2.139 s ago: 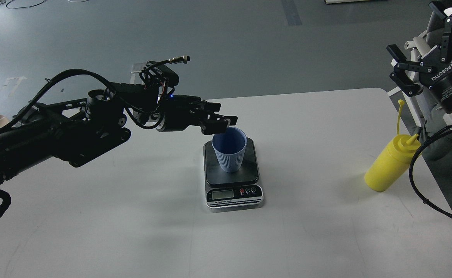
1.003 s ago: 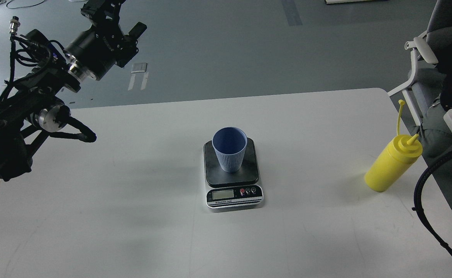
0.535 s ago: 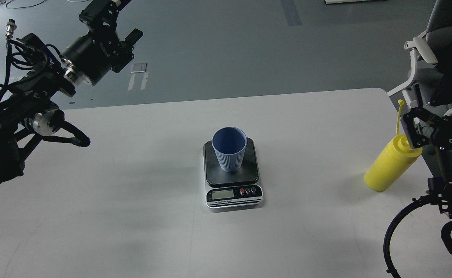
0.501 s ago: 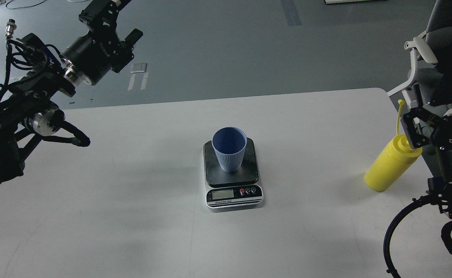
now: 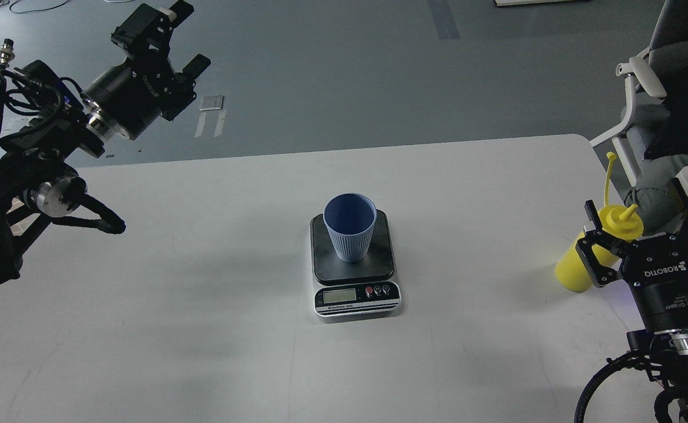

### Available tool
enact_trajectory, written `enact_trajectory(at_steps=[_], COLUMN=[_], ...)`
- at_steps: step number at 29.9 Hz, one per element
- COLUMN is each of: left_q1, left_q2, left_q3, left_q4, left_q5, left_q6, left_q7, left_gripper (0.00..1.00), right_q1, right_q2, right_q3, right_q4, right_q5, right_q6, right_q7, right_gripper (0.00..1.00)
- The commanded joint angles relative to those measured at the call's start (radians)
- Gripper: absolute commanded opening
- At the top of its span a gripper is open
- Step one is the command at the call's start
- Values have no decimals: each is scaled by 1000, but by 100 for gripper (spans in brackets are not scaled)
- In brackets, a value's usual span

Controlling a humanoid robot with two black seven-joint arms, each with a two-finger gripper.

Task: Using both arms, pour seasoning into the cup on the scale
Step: 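Move the right gripper to the yellow bottle and grasp it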

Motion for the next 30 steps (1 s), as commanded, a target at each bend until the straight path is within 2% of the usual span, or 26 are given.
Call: enact_trajectory(at_steps=[1,14,30], left_q1=[3,33,41], left_q2=[9,9,27], left_q3=[1,1,-2], left_q4=[-4,-5,-56], left_q5=[-1,0,6], left_q6=[0,0,-3], left_q7=[0,0,0], left_gripper=[98,98,98], right_q1=[-18,-32,-34], right_q2=[0,0,0], right_q3=[5,1,-18], right_q4=[-19,-76,-217], right_q5=[0,2,-9], right_q6=[0,0,0], right_q7=[10,40,38], right_gripper=[100,100,100])
